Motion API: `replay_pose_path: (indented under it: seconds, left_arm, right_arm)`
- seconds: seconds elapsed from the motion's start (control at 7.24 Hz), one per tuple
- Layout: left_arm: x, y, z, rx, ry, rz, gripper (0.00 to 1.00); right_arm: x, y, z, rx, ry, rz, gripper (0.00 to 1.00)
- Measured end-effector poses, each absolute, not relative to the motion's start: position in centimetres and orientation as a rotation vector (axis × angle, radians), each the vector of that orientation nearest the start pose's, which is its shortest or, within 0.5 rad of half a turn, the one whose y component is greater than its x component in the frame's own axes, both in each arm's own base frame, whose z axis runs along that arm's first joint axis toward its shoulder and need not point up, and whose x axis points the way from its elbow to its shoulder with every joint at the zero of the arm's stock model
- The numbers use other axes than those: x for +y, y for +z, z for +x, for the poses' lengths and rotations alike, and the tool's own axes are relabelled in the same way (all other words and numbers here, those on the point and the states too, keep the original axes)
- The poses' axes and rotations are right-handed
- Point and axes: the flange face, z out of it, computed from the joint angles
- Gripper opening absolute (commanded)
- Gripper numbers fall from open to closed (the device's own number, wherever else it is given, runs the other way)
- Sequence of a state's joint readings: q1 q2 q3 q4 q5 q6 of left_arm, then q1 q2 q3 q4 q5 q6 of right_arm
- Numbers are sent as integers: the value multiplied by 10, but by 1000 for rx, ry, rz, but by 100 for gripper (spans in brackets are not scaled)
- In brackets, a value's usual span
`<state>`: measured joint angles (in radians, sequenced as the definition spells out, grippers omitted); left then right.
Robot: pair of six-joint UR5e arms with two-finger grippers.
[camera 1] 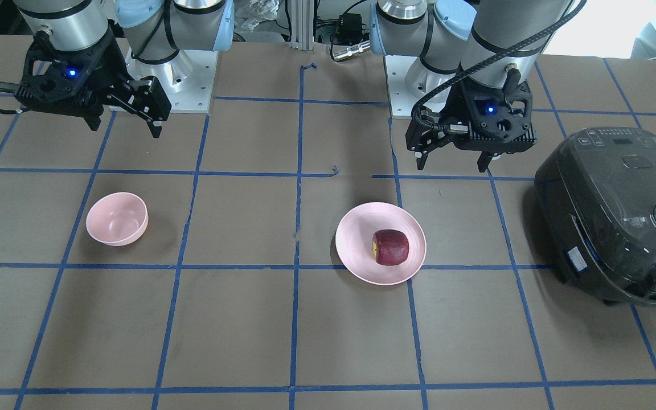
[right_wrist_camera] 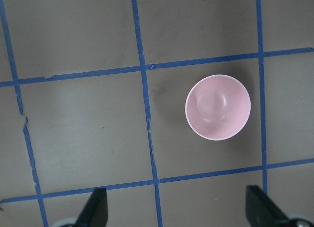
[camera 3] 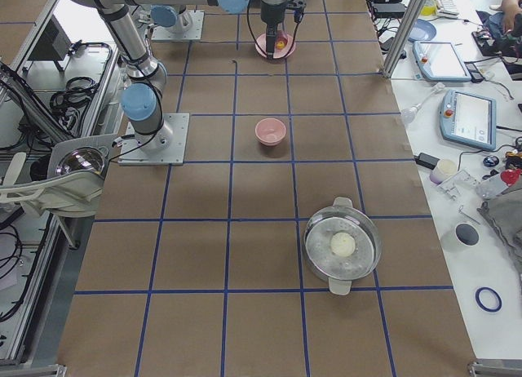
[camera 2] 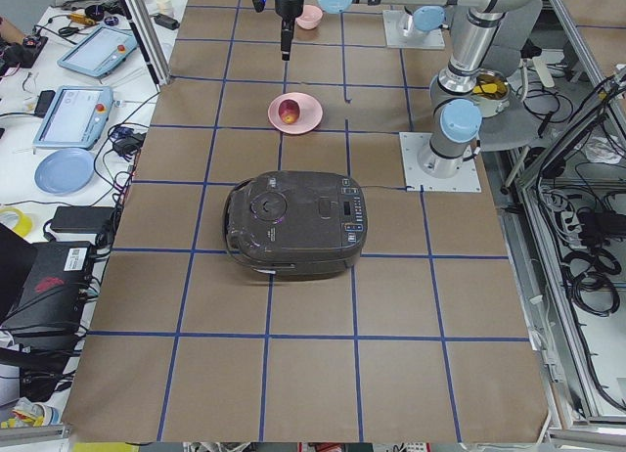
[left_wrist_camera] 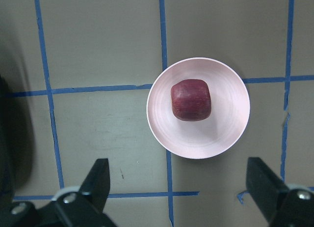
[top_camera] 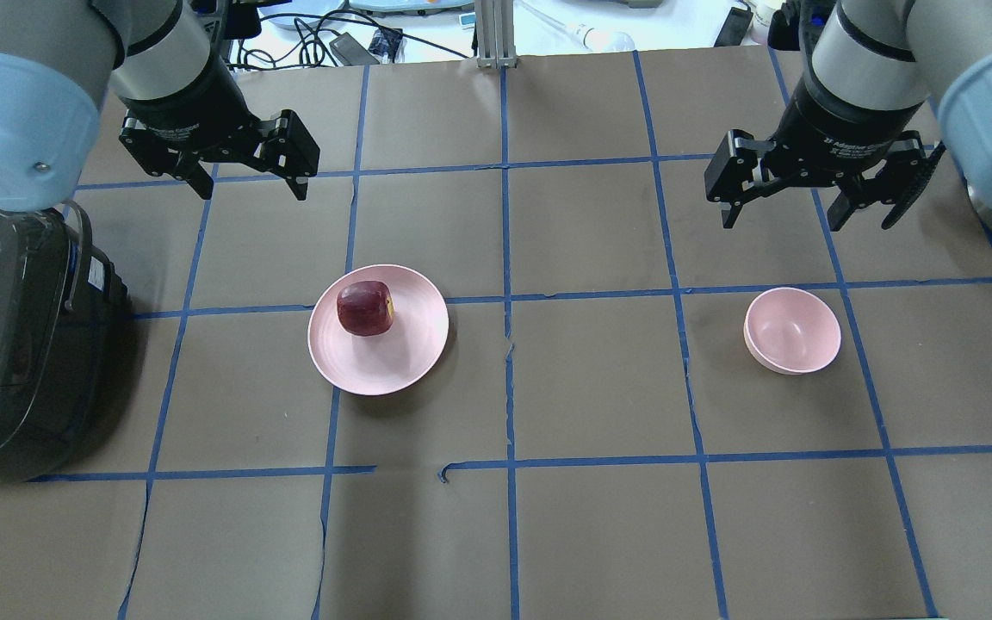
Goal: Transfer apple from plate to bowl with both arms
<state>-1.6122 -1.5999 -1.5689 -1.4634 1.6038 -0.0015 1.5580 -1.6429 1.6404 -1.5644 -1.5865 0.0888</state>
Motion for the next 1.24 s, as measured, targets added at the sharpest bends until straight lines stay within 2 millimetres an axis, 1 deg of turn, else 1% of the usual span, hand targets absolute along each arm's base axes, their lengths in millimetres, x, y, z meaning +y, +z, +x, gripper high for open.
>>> replay_pose_path:
  seconds: [0.69, 1.24]
  left_arm:
    - [-506, 486, -151, 3108, -128, 60, 100]
    - [-506, 485, -151, 3107, -126, 60, 100]
  right_arm:
    - [-465, 483, 128, 3128, 21, 167, 100]
    - [-465, 484, 128, 3127, 17, 168, 100]
